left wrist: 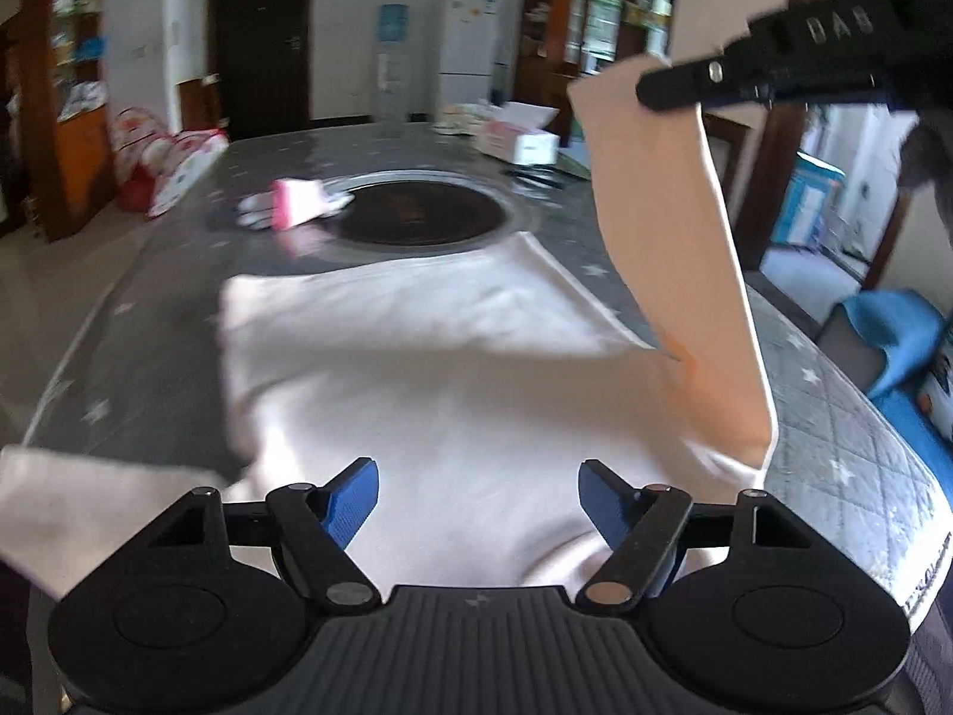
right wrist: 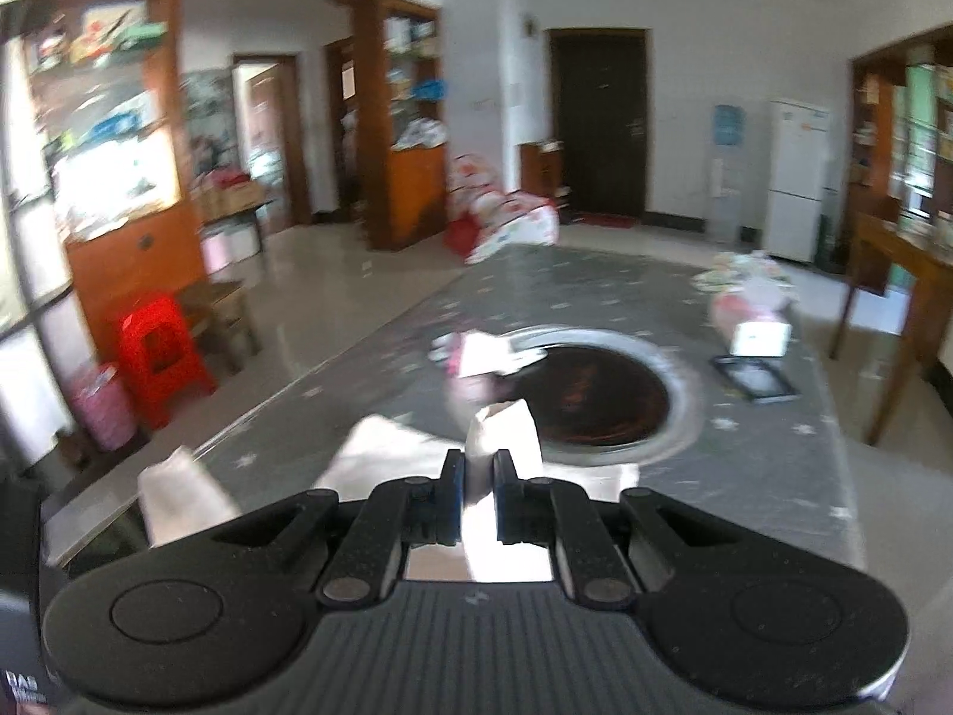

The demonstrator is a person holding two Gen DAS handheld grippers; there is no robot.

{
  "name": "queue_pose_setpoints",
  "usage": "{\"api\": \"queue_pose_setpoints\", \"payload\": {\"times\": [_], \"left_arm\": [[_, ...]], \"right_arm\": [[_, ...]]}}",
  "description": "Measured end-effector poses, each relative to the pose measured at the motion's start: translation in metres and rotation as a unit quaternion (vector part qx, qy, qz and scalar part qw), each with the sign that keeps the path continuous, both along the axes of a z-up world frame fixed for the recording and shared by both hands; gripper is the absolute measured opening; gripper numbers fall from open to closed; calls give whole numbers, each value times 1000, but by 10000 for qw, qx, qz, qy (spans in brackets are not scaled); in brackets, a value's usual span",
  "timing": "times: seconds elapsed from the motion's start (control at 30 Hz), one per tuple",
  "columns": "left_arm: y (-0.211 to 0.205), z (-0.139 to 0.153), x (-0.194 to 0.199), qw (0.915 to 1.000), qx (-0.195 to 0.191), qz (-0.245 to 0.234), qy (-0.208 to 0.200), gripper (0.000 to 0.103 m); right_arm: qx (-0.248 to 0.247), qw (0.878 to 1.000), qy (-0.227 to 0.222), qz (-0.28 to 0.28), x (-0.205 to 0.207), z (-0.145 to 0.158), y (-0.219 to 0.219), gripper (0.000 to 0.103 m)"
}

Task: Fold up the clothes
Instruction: 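Fold the held sleeve across the body with the right gripper and release, then grasp the side edge of the sweatshirt body with the left gripper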

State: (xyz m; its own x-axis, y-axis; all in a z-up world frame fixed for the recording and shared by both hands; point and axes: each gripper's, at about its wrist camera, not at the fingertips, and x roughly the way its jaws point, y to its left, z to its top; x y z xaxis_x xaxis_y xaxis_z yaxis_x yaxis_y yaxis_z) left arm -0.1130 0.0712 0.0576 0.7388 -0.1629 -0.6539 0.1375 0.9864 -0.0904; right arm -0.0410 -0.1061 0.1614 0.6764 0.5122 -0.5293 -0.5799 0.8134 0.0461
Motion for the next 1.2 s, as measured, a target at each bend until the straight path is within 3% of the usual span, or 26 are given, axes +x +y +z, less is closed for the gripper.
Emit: {"api": "queue_pose_setpoints", "payload": {"times": [0.33, 0.47, 0.63, 0.73, 0.9, 1.07, 1.2], "left_arm": [[44, -9, -29, 9984, -187, 532, 104, 77], [46, -10, -29, 9980, -211, 583, 102, 77], [44, -10, -25, 9982, -229, 538, 95, 77], [42, -10, -22, 9984, -240, 512, 90, 77], [31, -10, -12, 9992, -248, 304, 9, 75], [16, -15, -1, 9997, -221, 124, 45, 51], [8, -22, 9, 9998, -161, -10, 123, 44]], "right_arm": [[-503, 9921, 741, 883, -23, -67, 75, 9], [-469, 9888, 911, 1083, -28, -80, 84, 19], [-470, 9889, 749, 1196, -34, -71, 73, 19], [-723, 9896, 614, 1078, -28, -70, 58, 19], [-1138, 9878, 793, 701, -19, -88, 16, 19], [-1230, 9859, 1065, 388, -17, -113, -21, 19], [-1212, 9857, 1105, 389, -15, -125, -32, 19]]}}
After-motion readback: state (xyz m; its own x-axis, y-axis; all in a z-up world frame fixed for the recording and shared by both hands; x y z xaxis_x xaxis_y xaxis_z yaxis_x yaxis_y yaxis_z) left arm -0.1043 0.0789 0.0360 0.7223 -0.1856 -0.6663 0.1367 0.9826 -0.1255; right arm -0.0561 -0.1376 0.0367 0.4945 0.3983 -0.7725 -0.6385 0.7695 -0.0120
